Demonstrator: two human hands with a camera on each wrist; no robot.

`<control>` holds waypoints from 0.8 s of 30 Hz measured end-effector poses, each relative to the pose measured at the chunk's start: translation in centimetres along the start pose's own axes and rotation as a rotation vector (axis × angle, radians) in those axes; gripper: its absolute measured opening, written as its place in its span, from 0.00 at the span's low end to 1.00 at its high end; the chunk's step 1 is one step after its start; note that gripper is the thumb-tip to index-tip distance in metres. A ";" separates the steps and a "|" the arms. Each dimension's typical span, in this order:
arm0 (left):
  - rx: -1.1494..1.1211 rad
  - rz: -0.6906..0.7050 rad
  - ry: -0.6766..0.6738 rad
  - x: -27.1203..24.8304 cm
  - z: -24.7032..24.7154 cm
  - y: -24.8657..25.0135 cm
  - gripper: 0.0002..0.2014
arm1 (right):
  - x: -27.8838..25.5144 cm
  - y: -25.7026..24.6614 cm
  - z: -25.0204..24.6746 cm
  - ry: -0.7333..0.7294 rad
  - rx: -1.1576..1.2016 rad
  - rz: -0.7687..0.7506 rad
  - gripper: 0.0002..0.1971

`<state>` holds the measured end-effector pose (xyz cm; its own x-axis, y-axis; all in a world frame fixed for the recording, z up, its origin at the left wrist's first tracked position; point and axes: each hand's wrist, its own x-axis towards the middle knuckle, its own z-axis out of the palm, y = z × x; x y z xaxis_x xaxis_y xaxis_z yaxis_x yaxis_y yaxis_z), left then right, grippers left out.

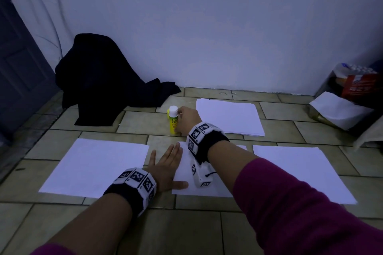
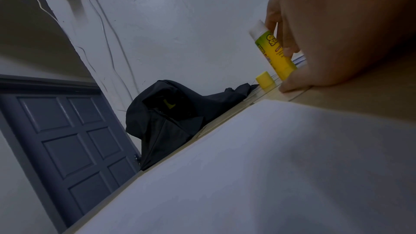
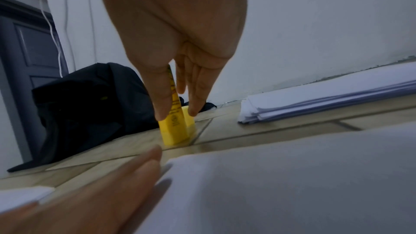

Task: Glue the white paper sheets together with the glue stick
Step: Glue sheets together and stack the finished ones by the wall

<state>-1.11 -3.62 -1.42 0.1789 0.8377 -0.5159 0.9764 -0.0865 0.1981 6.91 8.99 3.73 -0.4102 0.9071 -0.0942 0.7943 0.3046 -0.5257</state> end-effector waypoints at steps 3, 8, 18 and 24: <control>-0.016 0.000 -0.019 -0.2 -0.3 0.1 0.69 | -0.3 0.8 -1.0 -0.001 0.092 0.054 0.25; -0.020 -0.030 0.005 -0.7 -0.2 0.5 0.52 | -2.8 3.4 -4.3 -0.039 0.091 0.039 0.30; -0.041 -0.060 0.008 -0.6 -0.5 0.6 0.48 | -12.3 15.0 -10.7 -0.427 -0.422 0.460 0.56; -0.060 -0.008 -0.037 -0.7 -1.1 0.6 0.78 | -15.6 19.6 -9.5 -0.380 -0.388 0.549 0.67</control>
<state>-0.81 -3.70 -0.04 0.1769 0.8176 -0.5480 0.9688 -0.0465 0.2434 33.19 3.58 2.93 0.0176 0.8168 -0.5767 0.9998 -0.0164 0.0073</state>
